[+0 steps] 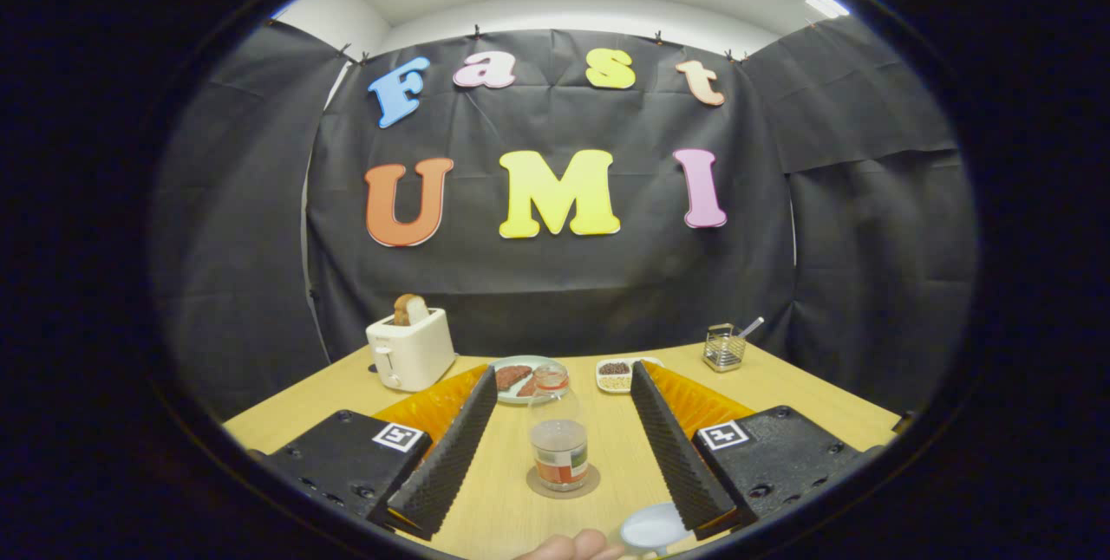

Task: Take the bottle from table, then pour the juice into the cup, finally place the bottle on the coaster

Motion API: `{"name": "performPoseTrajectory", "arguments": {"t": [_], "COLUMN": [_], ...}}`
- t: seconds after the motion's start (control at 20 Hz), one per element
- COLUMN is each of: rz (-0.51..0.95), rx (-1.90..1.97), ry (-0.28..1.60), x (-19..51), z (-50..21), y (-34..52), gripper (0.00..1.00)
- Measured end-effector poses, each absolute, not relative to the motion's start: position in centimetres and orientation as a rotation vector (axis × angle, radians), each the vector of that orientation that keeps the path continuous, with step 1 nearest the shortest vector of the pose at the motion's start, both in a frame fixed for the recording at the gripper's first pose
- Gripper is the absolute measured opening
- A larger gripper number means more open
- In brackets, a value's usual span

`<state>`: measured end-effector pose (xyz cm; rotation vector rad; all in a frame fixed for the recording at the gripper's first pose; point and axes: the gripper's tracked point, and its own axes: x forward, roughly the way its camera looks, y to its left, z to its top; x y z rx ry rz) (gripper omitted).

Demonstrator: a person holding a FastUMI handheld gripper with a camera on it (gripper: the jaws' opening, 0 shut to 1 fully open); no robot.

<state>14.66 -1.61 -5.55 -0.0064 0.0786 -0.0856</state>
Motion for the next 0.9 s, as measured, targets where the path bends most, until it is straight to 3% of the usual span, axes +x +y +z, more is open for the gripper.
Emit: {"name": "performPoseTrajectory", "arguments": {"t": [0.9], "rz": [-0.108], "rx": [-0.079], "ry": [0.026], "x": [-0.6], "z": [10.1], "y": [-1.0], "gripper": [0.99]}}
